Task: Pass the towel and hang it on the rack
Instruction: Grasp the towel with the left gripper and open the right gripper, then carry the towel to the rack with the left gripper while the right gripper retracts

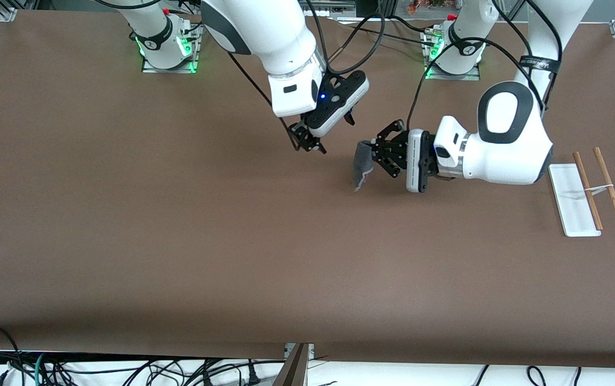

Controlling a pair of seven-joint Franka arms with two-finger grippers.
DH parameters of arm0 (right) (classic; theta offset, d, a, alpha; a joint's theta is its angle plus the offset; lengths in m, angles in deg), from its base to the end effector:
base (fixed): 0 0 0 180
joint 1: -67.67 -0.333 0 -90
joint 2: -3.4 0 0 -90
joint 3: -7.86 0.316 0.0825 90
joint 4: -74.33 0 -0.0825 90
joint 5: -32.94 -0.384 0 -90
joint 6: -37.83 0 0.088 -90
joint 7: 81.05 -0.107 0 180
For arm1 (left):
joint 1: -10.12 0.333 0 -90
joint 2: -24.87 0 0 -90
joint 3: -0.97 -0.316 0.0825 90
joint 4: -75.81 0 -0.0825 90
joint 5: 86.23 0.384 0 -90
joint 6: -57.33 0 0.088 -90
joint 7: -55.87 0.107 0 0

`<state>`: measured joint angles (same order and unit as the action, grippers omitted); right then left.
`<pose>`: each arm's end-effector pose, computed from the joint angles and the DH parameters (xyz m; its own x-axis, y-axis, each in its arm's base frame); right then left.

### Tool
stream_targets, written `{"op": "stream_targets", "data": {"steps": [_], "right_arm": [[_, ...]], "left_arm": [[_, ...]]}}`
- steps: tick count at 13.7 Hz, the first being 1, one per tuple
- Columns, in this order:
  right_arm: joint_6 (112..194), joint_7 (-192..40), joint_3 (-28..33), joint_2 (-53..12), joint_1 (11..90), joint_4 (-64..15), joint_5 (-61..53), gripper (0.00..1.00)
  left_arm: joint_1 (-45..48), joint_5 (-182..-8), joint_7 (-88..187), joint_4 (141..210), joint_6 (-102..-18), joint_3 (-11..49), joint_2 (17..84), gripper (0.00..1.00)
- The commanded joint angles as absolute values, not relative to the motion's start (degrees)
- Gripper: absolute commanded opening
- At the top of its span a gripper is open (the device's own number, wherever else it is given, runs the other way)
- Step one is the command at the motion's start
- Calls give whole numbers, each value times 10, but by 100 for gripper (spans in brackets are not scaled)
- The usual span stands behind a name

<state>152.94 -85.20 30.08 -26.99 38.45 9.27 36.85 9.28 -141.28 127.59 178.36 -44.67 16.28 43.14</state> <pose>0.5203 0.5183 0.5578 0.6983 0.6214 0.3552 0.6988 -0.6994 -0.1502 0.5769 -0.2273 0.3955 0.5335 -0.6068 0.5892 -0.7813 -0.0868 0.6180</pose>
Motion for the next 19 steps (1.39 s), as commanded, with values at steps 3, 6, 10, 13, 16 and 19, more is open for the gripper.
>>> {"op": "stream_targets", "data": {"steps": [3,6,10,13,16,19], "right_arm": [[1448,-857,288,-246,442,97,372,100],[1388,-855,225,-245,451,97,371,100],[1339,-855,190,-204,497,92,372,100],[1334,-855,167,-163,558,42,375,100],[1327,-851,145,-126,605,-5,380,100],[1327,-850,129,-92,641,-41,381,100]], "left_arm": [[190,-1293,1288,1730,-364,161,443,0],[271,-1206,1286,1676,-322,161,465,0],[365,-1083,1288,1595,-305,160,495,0],[401,-985,1291,1567,-306,154,497,0],[433,-933,1295,1539,-310,129,519,0],[468,-900,1338,1532,-311,99,540,0]]}}
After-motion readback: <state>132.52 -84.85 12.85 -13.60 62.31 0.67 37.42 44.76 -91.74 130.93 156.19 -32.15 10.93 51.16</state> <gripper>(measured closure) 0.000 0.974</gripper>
